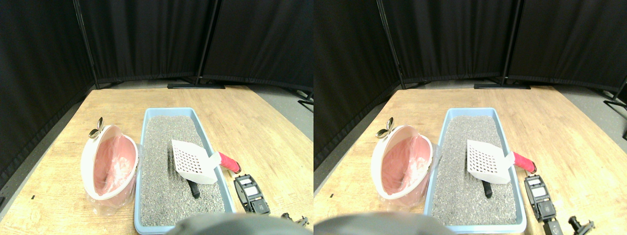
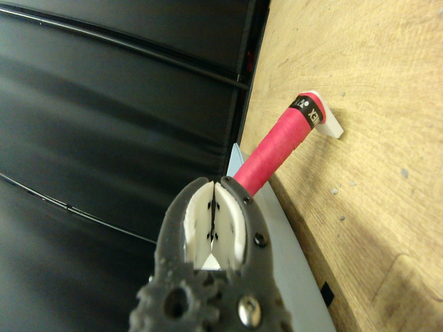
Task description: Scoop (unimanual)
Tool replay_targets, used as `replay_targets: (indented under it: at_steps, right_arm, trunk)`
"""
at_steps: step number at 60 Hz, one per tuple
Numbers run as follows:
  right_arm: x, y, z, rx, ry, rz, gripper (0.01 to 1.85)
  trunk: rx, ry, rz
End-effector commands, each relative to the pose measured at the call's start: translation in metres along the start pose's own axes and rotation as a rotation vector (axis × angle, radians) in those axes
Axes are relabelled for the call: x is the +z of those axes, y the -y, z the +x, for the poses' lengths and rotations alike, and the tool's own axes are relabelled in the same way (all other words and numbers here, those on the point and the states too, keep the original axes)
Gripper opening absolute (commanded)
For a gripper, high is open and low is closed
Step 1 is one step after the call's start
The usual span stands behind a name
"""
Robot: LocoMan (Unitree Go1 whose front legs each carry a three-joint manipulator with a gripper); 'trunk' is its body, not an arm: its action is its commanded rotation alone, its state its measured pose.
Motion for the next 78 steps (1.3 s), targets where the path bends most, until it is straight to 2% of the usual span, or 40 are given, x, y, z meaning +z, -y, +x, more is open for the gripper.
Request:
replay_targets:
  at_steps: [1, 19, 23, 33, 34, 36, 37, 41, 43, 50, 61, 62, 64, 78]
  right_arm:
    - [0.008, 0.001, 0.001, -0.009, 0.041, -0.009, 0.44]
    - [0.010, 0.004, 0.000, 0.005, 0.056, 0.001, 0.45]
    - [0.010, 0.005, 0.000, 0.020, 0.088, 0.024, 0.46]
    - [0.009, 0.011, 0.003, 0.046, 0.143, 0.082, 0.67]
    - [0.008, 0.014, 0.005, 0.056, 0.149, 0.100, 0.78]
    - [0.008, 0.014, 0.005, 0.056, 0.149, 0.100, 0.78]
    - [0.008, 0.016, 0.006, 0.059, 0.135, 0.113, 0.88]
    - [0.007, 0.017, 0.008, 0.069, 0.128, 0.116, 0.94]
    - [0.005, 0.020, 0.011, 0.074, 0.105, 0.140, 1.05]
    - [0.000, 0.022, 0.015, 0.090, 0.093, 0.189, 1.13]
    - [-0.009, 0.024, 0.021, 0.107, 0.095, 0.245, 1.10]
    - [-0.010, 0.024, 0.022, 0.108, 0.091, 0.257, 1.10]
    - [-0.011, 0.024, 0.023, 0.108, 0.089, 0.264, 1.09]
    - [-0.022, 0.018, 0.035, 0.088, 0.018, 0.326, 1.04]
  trunk:
    - [0.008, 0.001, -0.003]
    - [0.006, 0.009, 0.000]
    - [0.005, 0.010, 0.001]
    - [0.001, 0.011, 0.001]
    - [0.000, 0.010, 0.001]
    - [-0.001, 0.010, 0.001]
    - [-0.002, 0.010, 0.001]
    - [-0.003, 0.009, 0.000]
    - [-0.003, 0.010, -0.001]
    - [-0.003, 0.007, -0.004]
    - [-0.003, 0.007, -0.004]
    - [-0.003, 0.000, -0.011]
    - [-0.003, 0.000, -0.011]
    - [0.002, -0.007, -0.020]
